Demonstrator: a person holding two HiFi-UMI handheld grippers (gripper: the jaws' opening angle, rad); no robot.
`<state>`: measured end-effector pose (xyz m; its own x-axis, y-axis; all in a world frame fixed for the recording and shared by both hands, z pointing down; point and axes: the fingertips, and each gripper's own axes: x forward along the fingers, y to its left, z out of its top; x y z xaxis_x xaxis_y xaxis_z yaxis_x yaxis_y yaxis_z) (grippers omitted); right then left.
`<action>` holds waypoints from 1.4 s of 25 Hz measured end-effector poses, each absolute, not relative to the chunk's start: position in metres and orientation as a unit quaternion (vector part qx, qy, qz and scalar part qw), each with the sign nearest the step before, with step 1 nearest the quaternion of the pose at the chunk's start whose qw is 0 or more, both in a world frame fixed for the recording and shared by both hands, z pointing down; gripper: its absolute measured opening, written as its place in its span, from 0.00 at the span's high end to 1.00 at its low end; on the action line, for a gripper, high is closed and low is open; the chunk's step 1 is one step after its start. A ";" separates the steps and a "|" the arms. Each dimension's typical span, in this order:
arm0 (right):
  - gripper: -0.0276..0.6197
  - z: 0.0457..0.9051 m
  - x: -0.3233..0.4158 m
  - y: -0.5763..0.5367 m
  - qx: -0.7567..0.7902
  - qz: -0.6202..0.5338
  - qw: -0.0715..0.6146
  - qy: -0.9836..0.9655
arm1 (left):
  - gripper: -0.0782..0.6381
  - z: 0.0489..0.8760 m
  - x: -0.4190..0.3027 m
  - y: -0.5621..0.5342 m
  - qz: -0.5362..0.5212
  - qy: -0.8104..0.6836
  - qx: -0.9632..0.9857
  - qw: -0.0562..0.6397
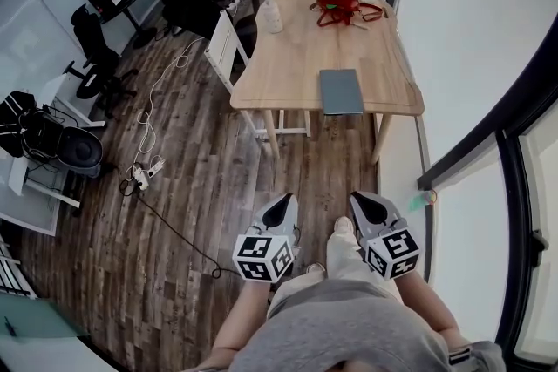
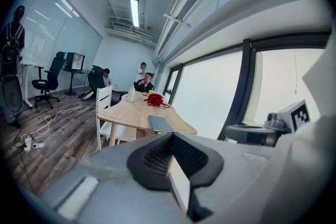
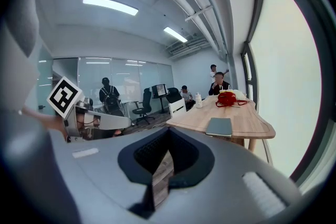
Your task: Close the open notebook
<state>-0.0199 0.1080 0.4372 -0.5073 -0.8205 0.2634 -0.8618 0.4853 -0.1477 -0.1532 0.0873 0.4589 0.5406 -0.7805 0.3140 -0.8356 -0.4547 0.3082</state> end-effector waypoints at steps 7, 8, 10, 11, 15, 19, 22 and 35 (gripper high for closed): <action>0.95 0.440 -0.028 0.121 0.489 0.135 0.077 -0.858 | 0.88 0.462 -0.159 0.103 0.066 -0.472 0.851 0.220; 0.95 0.440 -0.029 0.122 0.490 0.135 0.076 -0.858 | 0.88 0.462 -0.159 0.104 0.067 -0.472 0.851 0.219; 0.95 0.441 -0.029 0.123 0.490 0.136 0.075 -0.858 | 0.88 0.462 -0.159 0.105 0.067 -0.470 0.853 0.217; 0.95 0.441 -0.028 0.124 0.490 0.136 0.075 -0.858 | 0.88 0.461 -0.158 0.105 0.067 -0.469 0.854 0.216; 0.96 0.440 -0.032 0.126 0.478 0.131 0.082 -0.865 | 0.88 0.459 -0.154 0.105 0.065 -0.465 0.856 0.214; 0.96 0.439 -0.035 0.126 0.478 0.126 0.089 -0.865 | 0.88 0.458 -0.155 0.104 0.062 -0.463 0.857 0.216; 0.96 0.437 -0.035 0.126 0.479 0.125 0.088 -0.864 | 0.88 0.457 -0.157 0.103 0.061 -0.463 0.858 0.216; 0.96 0.437 -0.040 0.128 0.475 0.122 0.089 -0.867 | 0.88 0.459 -0.161 0.101 0.063 -0.460 0.859 0.215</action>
<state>-0.0402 0.1282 0.4368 -0.5319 -0.8022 0.2713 -0.8459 0.5180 -0.1270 -0.1613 0.1015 0.4592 0.5690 -0.7636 0.3053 -0.8175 -0.4848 0.3110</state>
